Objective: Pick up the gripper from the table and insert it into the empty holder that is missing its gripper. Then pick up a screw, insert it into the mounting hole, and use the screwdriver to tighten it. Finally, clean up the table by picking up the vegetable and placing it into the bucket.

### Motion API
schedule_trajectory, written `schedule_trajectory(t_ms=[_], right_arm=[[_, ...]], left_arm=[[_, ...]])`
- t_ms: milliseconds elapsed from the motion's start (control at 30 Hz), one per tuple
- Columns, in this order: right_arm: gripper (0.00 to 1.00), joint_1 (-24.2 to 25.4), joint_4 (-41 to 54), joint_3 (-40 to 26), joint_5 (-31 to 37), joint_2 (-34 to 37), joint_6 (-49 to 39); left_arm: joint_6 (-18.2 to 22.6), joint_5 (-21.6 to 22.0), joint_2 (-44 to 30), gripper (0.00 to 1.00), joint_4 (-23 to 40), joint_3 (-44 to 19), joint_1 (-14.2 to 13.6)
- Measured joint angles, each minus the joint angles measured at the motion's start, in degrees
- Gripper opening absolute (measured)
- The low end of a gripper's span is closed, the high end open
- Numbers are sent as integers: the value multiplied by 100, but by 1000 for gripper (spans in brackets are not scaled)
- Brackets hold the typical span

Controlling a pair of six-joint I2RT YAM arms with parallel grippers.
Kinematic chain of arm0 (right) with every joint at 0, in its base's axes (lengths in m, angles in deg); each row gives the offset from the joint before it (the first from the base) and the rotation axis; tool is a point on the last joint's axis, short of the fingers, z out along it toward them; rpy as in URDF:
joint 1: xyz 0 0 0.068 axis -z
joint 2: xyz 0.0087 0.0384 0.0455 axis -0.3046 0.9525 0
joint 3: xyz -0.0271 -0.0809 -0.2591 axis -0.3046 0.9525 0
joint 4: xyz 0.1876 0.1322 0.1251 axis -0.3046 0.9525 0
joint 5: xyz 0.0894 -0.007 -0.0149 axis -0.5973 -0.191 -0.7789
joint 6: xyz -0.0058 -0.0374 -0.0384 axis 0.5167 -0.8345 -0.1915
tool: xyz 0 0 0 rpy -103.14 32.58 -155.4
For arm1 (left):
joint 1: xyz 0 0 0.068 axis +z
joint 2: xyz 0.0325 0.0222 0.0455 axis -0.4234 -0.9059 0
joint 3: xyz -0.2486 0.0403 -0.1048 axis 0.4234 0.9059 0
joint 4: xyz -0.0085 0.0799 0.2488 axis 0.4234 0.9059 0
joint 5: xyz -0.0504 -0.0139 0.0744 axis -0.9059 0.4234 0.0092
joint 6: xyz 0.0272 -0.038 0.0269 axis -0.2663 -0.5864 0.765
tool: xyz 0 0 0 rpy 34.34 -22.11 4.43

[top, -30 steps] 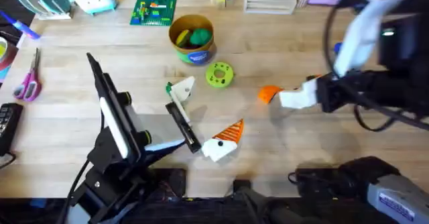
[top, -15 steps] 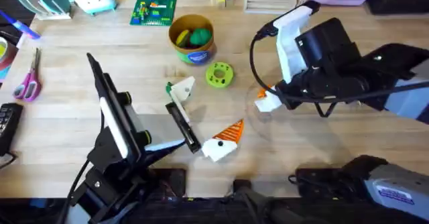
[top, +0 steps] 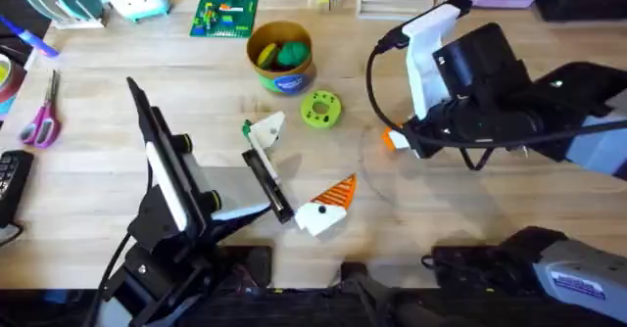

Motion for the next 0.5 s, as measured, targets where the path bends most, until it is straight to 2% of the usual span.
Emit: schedule_trajectory(t_ms=[167, 367, 500], right_arm=[[14, 1, 521, -352, -38, -398, 0], [11, 55, 709, -735, -482, -1517, 48], [11, 477, 643, -704, -1115, -2196, 226]], left_arm=[[0, 0, 0, 991, 0, 0, 0], [0, 0, 0, 991, 0, 0, 0], [0, 0, 0, 991, 0, 0, 0]])
